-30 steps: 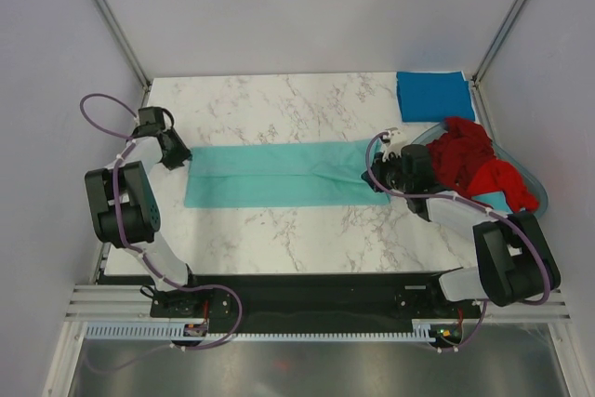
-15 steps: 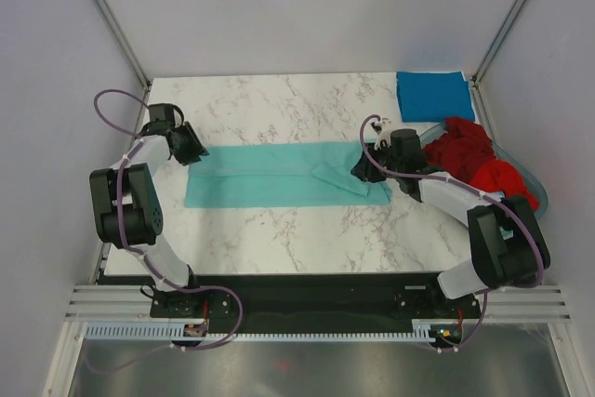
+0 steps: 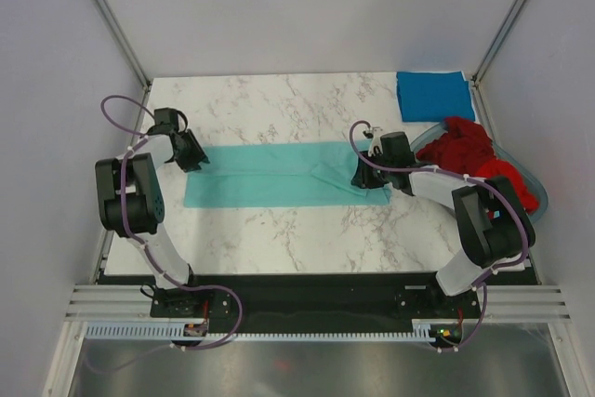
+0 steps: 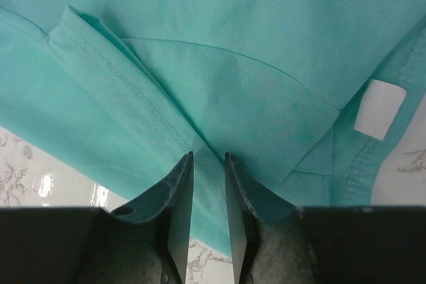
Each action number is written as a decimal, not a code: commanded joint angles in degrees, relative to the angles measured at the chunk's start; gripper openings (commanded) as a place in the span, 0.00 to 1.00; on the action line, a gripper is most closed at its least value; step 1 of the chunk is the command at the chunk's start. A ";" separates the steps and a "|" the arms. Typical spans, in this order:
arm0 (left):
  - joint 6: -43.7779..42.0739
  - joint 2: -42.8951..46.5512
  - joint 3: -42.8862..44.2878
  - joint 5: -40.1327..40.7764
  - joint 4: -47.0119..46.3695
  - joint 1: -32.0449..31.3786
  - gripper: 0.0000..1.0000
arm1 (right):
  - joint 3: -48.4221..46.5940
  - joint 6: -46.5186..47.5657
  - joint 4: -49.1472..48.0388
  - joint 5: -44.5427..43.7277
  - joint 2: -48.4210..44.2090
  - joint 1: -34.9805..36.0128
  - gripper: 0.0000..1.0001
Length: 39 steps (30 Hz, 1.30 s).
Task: Fold and stack the t-shirts
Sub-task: Fold the tshirt
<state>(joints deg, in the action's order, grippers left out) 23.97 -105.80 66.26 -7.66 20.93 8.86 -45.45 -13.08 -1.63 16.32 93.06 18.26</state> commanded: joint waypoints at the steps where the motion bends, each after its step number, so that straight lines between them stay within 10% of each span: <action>1: 0.64 3.83 3.34 0.72 -0.27 0.10 0.43 | -3.76 2.44 1.45 2.30 -1.47 0.19 0.34; 12: 3.37 6.75 1.07 -10.70 0.16 -0.78 0.45 | -16.76 10.70 4.88 11.54 7.75 2.30 0.46; 19: 2.75 5.78 1.85 -10.89 0.08 -0.69 0.46 | -23.19 11.40 2.60 4.08 13.73 3.53 0.27; 39: -0.67 -2.92 3.88 -3.85 2.36 -0.51 0.45 | -17.75 13.26 5.05 -1.10 8.29 10.83 0.20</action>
<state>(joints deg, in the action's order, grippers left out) 25.67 -106.80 68.01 -13.58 22.65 8.19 -64.88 0.23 3.60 17.61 106.43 27.64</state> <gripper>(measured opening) 0.452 0.203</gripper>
